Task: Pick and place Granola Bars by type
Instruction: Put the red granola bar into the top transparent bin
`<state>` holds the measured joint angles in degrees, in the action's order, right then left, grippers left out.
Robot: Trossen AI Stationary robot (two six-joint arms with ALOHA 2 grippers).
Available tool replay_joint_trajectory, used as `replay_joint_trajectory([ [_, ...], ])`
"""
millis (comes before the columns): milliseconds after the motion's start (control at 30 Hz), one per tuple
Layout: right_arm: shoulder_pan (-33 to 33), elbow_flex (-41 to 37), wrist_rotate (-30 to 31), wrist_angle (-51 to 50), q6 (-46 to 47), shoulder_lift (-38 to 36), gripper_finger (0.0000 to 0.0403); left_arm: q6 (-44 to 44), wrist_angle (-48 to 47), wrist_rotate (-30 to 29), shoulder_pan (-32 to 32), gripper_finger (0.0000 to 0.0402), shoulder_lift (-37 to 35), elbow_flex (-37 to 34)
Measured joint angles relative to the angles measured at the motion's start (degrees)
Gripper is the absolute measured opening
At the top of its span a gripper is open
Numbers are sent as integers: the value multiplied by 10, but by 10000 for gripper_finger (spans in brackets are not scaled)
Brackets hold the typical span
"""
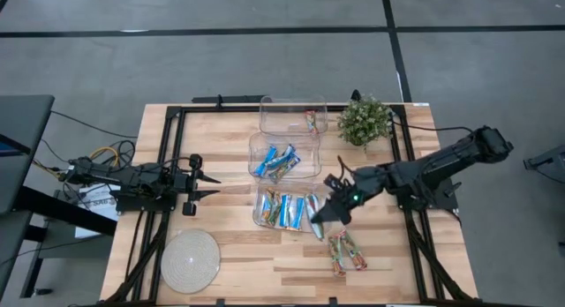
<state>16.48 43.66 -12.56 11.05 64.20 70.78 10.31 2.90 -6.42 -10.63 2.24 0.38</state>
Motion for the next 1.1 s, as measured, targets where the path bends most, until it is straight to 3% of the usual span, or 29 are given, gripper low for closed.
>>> replay_joint_trajectory([
  [533, -102, 0, -4, 83, -19, 0, 54, 0, 0, 0, 0, 114, 0, 0],
  [867, -192, 60, -24, 40, -110, 25, 54, -4, 0, 0, 0, 114, 0, 0],
  [1100, -261, 121, -26, -18, -152, 85, 54, -4, 0, 0, 0, 114, 0, 0],
])
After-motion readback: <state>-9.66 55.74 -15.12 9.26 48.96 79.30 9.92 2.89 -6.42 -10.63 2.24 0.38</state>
